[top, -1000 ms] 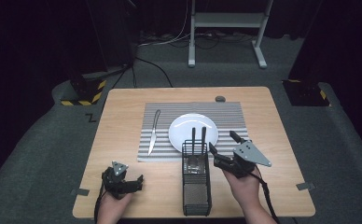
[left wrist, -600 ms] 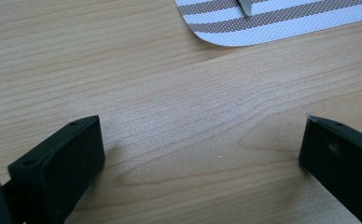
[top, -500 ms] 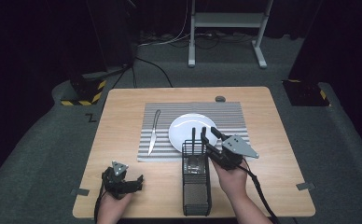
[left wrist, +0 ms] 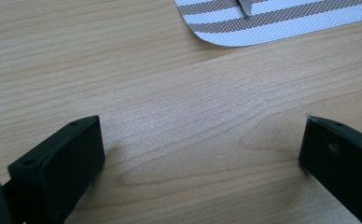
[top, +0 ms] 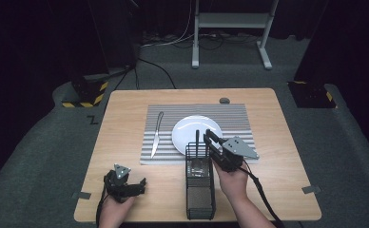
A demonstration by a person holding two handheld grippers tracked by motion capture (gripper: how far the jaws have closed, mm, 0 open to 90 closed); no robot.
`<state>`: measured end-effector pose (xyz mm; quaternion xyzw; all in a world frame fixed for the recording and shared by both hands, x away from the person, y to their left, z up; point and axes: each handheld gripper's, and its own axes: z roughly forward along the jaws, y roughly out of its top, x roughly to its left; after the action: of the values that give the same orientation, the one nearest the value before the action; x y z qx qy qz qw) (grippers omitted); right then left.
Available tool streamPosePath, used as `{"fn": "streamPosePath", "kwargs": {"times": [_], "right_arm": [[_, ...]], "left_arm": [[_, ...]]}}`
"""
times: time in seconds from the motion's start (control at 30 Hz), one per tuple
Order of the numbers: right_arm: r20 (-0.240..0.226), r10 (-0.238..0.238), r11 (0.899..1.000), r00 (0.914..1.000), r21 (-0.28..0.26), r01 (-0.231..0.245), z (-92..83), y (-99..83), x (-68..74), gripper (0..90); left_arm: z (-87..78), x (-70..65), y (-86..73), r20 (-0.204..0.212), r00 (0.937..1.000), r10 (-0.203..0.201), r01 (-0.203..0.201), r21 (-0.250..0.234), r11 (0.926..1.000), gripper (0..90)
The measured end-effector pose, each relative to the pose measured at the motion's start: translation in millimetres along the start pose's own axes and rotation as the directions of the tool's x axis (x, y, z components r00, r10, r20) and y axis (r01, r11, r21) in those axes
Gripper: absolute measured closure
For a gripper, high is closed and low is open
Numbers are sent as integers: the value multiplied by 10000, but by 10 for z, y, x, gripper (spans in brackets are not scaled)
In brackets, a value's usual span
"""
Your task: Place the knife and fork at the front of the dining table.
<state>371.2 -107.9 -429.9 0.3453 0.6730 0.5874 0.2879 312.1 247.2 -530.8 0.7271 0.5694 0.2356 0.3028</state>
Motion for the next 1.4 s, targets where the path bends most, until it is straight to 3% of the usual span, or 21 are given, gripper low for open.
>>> {"fn": "streamPosePath", "kwargs": {"times": [0.37, 0.97, 1.27, 1.4], "right_arm": [[-288, 175, 9998, 9994, -103, -178, 1, -4, 13, 786], [-357, -239, 9979, 9991, -613, 216, -106, 59, 47, 796], [-382, -527, 9901, 9979, -1321, 472, -234, 188, 115, 801], [-336, -807, 9822, 9962, -1725, 738, -327, 291, 168, 802]], "left_arm": [[0, 0, 0, 0, 10000, 2, -2, 0, 10000, 2], [-1, 1, -1, 7, 10000, 16, -16, -4, 10000, 2], [-1, 1, -1, 7, 10000, 14, -14, -3, 10000, 2], [-1, 1, -1, 1, 10000, 15, -15, -5, 10000, 2]]}}
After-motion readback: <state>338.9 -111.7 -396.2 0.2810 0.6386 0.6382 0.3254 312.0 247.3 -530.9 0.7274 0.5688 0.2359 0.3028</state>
